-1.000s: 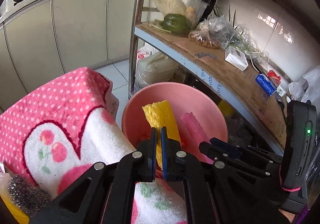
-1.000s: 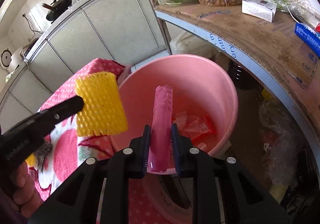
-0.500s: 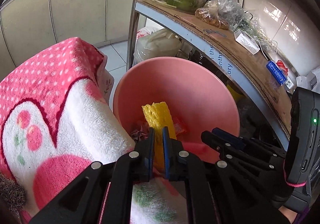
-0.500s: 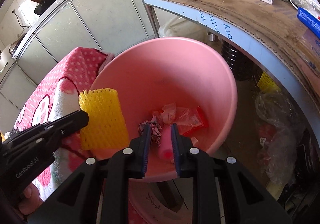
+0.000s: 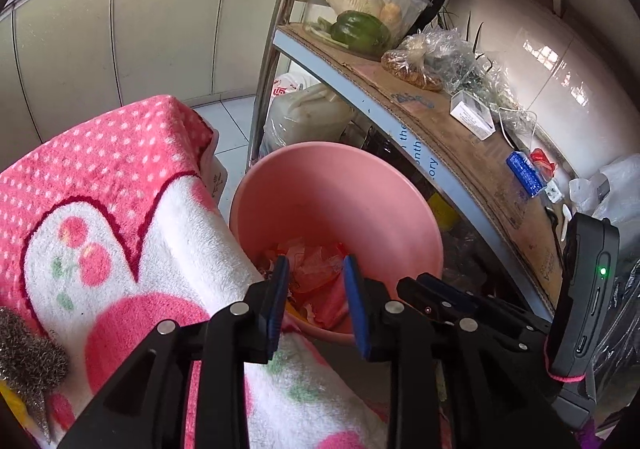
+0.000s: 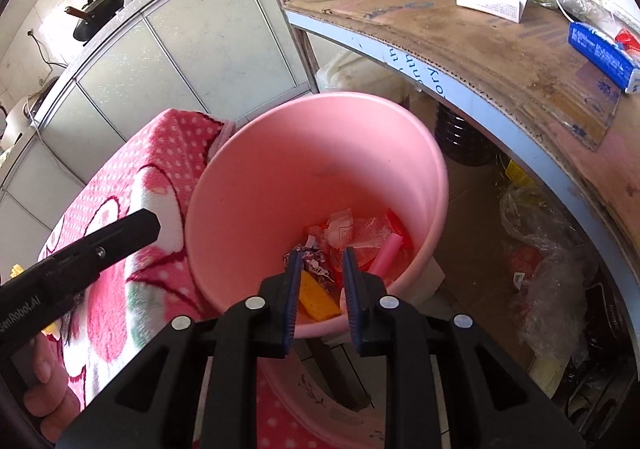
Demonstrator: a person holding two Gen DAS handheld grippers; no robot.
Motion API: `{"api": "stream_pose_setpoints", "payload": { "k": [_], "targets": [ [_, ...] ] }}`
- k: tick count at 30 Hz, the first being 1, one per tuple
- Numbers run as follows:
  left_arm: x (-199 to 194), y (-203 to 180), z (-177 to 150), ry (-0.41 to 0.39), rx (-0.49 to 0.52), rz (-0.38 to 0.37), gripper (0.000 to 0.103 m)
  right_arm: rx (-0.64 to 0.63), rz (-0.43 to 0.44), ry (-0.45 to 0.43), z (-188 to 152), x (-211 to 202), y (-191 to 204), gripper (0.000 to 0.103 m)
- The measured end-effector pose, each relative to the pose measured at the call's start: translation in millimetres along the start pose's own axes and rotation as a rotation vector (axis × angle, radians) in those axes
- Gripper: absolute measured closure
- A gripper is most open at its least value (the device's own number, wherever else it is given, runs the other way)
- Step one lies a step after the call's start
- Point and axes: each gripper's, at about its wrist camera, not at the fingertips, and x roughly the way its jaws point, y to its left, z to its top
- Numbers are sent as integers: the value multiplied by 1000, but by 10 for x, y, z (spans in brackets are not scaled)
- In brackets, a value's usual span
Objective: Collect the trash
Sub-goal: 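Move both grippers back over the table toward the remaining trash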
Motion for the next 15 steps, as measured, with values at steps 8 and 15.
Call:
{"api": "stream_pose_setpoints", "payload": {
  "k": [8, 15],
  "targets": [
    [-508, -22, -124, -73, 18, 23, 68, -101, 1, -51, -133, -337, 293, 74],
    [-992, 102, -338, -123, 18, 29, 67, -168, 55, -54, -263, -552, 595, 71]
  ]
}}
